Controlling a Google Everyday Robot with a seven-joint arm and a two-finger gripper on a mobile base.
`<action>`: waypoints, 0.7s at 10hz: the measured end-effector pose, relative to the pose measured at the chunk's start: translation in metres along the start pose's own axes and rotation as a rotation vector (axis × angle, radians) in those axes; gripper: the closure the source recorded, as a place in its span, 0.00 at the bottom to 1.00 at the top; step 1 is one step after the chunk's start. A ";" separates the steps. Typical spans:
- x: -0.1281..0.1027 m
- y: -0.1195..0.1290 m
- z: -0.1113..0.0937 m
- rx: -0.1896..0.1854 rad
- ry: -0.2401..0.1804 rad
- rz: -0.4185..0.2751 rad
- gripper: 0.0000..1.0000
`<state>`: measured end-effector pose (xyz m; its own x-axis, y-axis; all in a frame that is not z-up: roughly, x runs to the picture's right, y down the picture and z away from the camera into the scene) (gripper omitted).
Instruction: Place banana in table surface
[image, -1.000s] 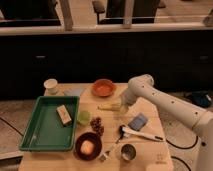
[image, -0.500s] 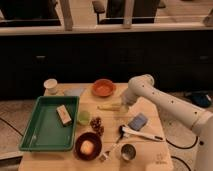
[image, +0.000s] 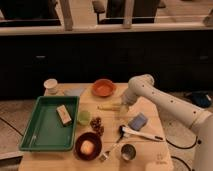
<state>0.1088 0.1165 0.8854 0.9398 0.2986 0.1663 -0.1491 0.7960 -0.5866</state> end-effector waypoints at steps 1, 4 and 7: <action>-0.004 -0.001 0.001 -0.009 0.003 -0.032 0.20; -0.016 -0.003 0.009 -0.054 0.018 -0.144 0.20; -0.023 -0.003 0.016 -0.077 0.020 -0.206 0.20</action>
<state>0.0829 0.1160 0.8959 0.9541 0.1227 0.2732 0.0697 0.7963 -0.6009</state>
